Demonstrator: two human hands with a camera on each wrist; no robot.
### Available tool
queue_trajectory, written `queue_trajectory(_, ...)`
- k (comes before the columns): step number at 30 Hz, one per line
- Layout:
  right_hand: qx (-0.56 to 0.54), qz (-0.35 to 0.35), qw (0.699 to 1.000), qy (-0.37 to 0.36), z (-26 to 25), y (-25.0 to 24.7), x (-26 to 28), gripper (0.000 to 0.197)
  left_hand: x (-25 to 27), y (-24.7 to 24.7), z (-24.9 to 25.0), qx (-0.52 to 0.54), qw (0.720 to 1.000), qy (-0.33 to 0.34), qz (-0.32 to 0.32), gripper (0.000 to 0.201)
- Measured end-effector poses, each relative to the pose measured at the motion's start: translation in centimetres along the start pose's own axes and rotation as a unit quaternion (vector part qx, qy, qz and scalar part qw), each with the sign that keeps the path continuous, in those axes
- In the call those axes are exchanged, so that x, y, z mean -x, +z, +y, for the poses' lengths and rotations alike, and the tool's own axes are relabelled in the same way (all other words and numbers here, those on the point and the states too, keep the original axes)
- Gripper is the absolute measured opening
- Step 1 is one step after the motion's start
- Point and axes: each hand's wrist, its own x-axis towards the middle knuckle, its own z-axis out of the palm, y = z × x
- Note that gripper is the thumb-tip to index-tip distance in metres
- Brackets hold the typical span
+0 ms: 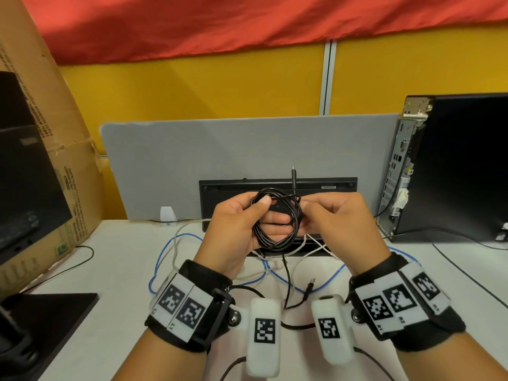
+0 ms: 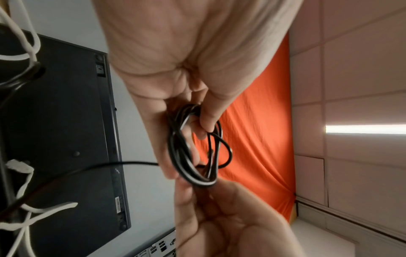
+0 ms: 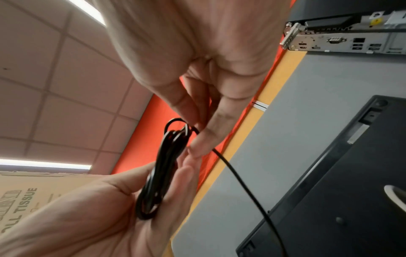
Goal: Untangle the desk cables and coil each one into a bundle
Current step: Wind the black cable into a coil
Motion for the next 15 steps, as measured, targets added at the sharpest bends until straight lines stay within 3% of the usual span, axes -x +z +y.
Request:
queue_trajectory(3,-0.044,-0.057,0.997,-0.016,-0.53,0.11,0.18,0.024,0.04,0.25,-0.33,-0.003,1.000,0.006,0.007,0.018)
queue_trajectory(5,0.019,-0.080,0.996,-0.045,-0.65,0.41,0.51,0.014,0.11,0.44,-0.59,-0.016,1.000,0.008,0.002,0.019)
queue_trajectory(11,0.179,-0.034,0.982,-0.055,-0.39,0.38,0.60,0.013,0.02,0.49,-0.92,-0.106,0.994,0.025,0.009,0.012)
queue_trajectory(15,0.263,-0.043,0.961,-0.072,-0.46,0.40,0.67,0.015,-0.08,0.14,-0.72,-0.163,0.985,0.048,-0.016,0.020)
